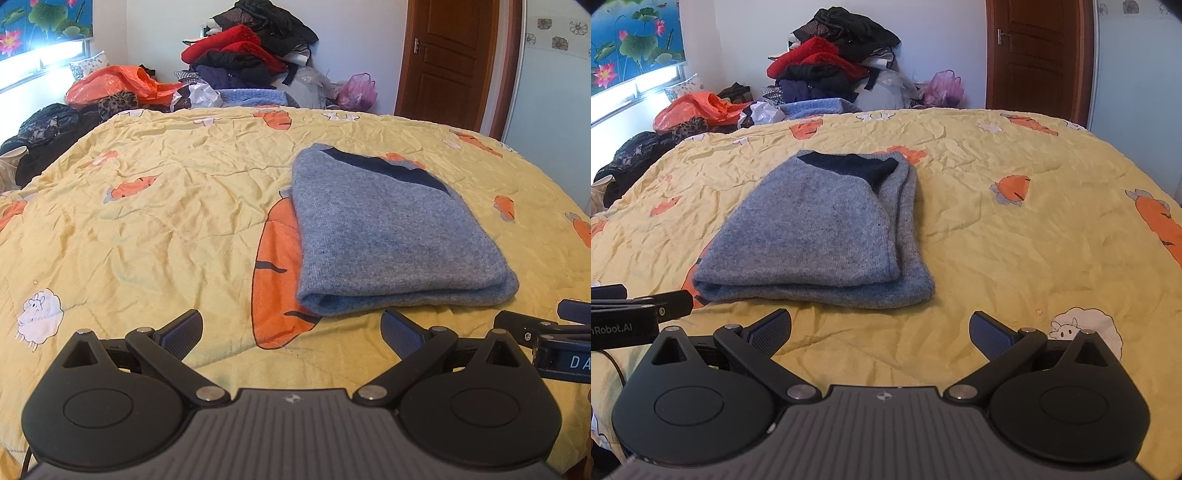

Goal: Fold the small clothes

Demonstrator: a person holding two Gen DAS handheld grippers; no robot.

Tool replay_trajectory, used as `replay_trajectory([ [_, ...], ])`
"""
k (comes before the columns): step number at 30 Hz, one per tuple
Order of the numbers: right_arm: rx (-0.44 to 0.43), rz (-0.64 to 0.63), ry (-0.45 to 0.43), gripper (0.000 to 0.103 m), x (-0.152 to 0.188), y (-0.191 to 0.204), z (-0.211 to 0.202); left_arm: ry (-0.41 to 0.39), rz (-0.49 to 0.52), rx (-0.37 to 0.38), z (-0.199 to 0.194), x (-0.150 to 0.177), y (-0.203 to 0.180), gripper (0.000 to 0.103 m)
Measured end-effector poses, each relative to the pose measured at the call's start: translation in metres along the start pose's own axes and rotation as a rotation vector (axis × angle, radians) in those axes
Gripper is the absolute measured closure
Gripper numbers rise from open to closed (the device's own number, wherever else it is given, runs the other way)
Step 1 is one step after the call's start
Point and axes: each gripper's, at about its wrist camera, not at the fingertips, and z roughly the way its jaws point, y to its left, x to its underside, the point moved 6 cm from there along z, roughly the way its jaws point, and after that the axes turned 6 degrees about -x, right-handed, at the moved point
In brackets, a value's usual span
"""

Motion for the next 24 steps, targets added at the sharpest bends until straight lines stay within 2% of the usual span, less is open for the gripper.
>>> replay_trajectory([
  [9,0.019,0.01,0.055,0.0,-0.002,-0.004,0.02,0.042,0.01,-0.016,0.017,0.002,0.001,0.0],
  [24,0.026,-0.011,0.066,0.0,-0.011,-0.005,0.029,0.056,0.01,-0.018,0.024,-0.001,0.002,0.0],
])
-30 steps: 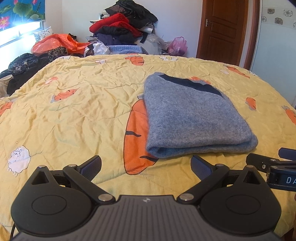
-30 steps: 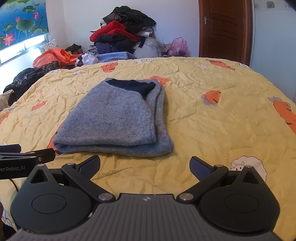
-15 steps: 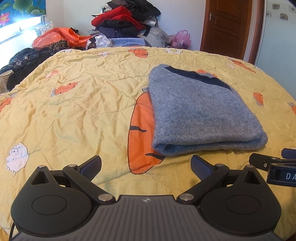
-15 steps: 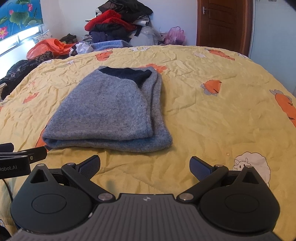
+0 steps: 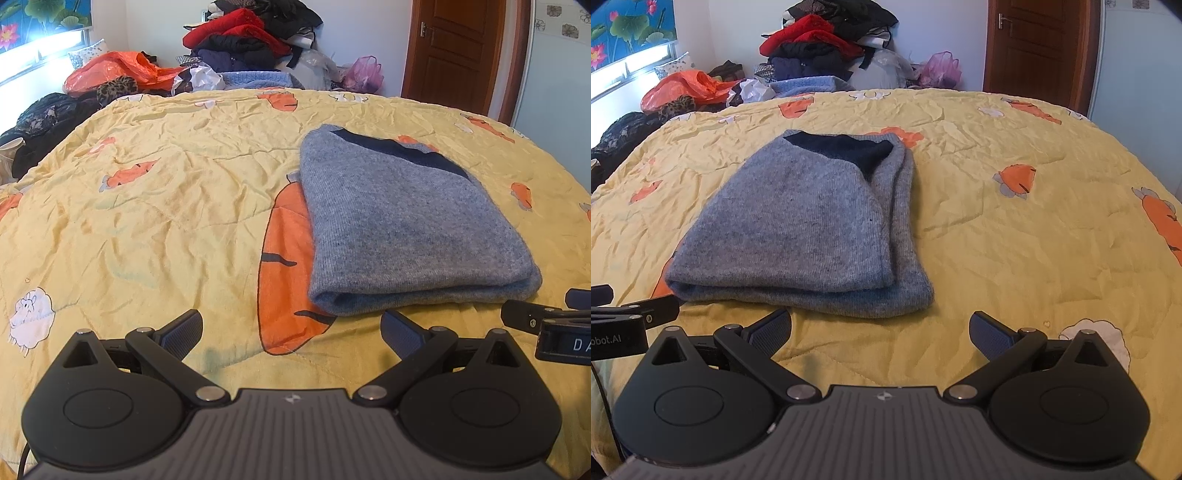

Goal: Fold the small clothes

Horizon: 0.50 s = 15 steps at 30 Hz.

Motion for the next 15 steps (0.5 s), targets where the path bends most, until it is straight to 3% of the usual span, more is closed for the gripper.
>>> replay_trajectory([
  [9,-0.009,0.002,0.002,0.0,-0.003,-0.002,0.006,-0.066,-0.003,-0.003,-0.004,-0.006,0.004,0.0],
  [15,-0.034,0.016,-0.019,0.0,-0.011,-0.01,0.006,-0.024,0.001,0.101,0.0,-0.014,0.011,0.0],
])
